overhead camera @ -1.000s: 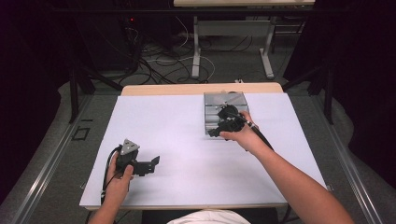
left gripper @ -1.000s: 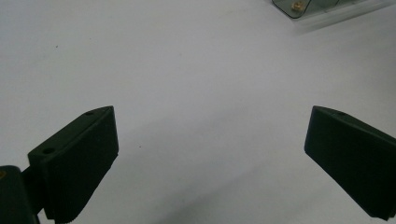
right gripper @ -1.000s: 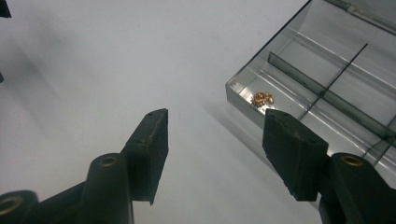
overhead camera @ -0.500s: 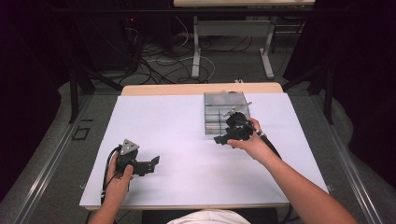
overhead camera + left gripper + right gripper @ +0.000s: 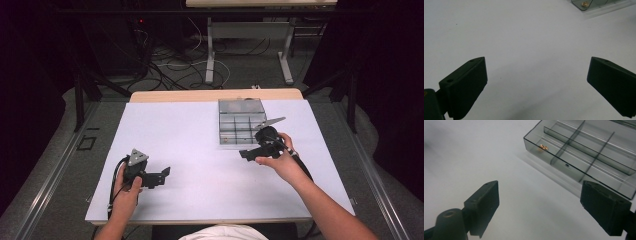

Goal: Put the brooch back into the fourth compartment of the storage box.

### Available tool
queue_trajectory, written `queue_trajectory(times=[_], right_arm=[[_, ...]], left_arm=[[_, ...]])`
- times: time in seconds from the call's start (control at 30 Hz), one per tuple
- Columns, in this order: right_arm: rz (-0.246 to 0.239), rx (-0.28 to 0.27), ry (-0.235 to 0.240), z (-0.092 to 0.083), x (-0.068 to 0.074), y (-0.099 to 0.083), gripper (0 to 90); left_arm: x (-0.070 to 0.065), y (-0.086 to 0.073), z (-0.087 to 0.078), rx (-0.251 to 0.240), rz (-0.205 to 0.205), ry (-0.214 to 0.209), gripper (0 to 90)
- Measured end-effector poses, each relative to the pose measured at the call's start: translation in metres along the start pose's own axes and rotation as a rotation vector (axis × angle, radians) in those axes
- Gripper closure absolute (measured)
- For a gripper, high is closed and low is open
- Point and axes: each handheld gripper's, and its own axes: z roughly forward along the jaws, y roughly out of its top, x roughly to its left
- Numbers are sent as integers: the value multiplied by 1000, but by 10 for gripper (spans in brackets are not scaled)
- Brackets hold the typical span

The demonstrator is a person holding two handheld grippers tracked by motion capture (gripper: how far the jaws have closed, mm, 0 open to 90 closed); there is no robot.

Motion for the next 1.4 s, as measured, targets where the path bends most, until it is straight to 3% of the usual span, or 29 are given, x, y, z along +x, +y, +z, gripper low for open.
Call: queue_trajectory(times=[0.17, 0.47, 0.67, 0.77, 1.4], right_arm=[[9, -16, -32, -7, -9, -12, 142], [72, -34, -82, -18, -25, -35, 11], [98, -44, -132, -21, -39, -50, 0], [134, -46, -150, -23, -44, -58, 0], [192, -92, -168, -22, -69, -91, 0]], left_arm=[[0, 0, 0, 0, -1, 1, 30], [-1, 0, 0, 0, -11, 2, 30], [-1, 0, 1, 0, -12, 3, 30], [0, 0, 1, 4, -4, 7, 30], [1, 0, 1, 19, 1, 8, 30]])
